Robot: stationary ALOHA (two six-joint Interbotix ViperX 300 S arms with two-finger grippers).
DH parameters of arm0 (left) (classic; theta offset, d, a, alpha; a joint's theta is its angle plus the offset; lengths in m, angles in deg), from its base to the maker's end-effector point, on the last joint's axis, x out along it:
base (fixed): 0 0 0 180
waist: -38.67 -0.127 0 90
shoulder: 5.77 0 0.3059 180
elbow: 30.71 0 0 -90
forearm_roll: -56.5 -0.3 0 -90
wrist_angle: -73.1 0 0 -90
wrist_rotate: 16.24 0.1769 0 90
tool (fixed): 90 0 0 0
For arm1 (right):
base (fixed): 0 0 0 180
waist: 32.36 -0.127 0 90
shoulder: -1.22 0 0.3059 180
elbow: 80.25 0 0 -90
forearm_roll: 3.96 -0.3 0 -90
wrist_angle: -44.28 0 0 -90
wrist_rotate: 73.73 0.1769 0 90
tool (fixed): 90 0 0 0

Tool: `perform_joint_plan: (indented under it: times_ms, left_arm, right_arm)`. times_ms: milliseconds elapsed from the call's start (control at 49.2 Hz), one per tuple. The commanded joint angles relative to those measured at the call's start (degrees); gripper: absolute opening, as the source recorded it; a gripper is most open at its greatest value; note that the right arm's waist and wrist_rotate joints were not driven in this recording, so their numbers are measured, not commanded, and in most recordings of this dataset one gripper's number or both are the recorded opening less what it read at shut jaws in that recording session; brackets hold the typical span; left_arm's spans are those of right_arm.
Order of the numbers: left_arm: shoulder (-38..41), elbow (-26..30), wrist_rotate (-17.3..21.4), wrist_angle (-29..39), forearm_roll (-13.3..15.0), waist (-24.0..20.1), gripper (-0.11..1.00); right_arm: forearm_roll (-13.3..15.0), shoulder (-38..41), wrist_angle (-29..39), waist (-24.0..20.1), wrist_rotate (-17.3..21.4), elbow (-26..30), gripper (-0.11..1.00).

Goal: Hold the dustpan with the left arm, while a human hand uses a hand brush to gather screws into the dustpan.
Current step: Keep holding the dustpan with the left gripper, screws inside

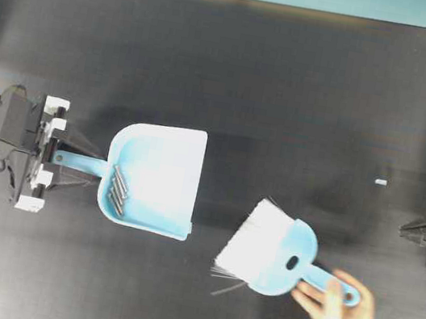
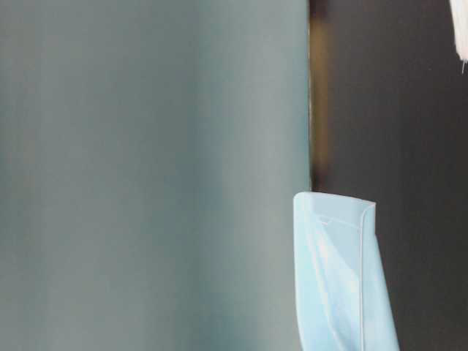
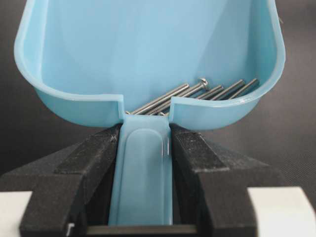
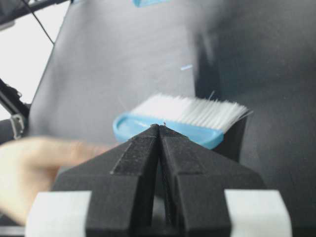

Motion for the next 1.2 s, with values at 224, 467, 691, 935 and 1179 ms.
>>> perform_joint_plan:
  times_ms: [224,467,691,935,1179]
  left_arm:
    - [-0.35,2.29,-0.09,4.31,-0.18,-0.09,0.31]
    - [-0.44,3.43,0.0,6.06,-0.18,0.44,0.31]
    - [-0.53,3.43,-0.09,6.06,-0.18,0.53,0.31]
    - [-1.76,3.52,-0.7,5.98,-0.18,0.44,0.31]
    - [-2.72,3.34,-0.88,6.86,-0.18,0.44,0.31]
  right_arm:
    - [0.18,0.26,-0.35,0.0,0.0,0.26,0.0]
    - [0.18,0.35,-0.26,0.0,0.0,0.18,0.0]
    - [0.18,0.35,-0.35,0.0,0.0,0.18,0.0]
    - [0.18,0.26,-0.26,0.0,0.09,0.18,0.0]
    - [0.18,0.35,-0.26,0.0,0.0,0.26,0.0]
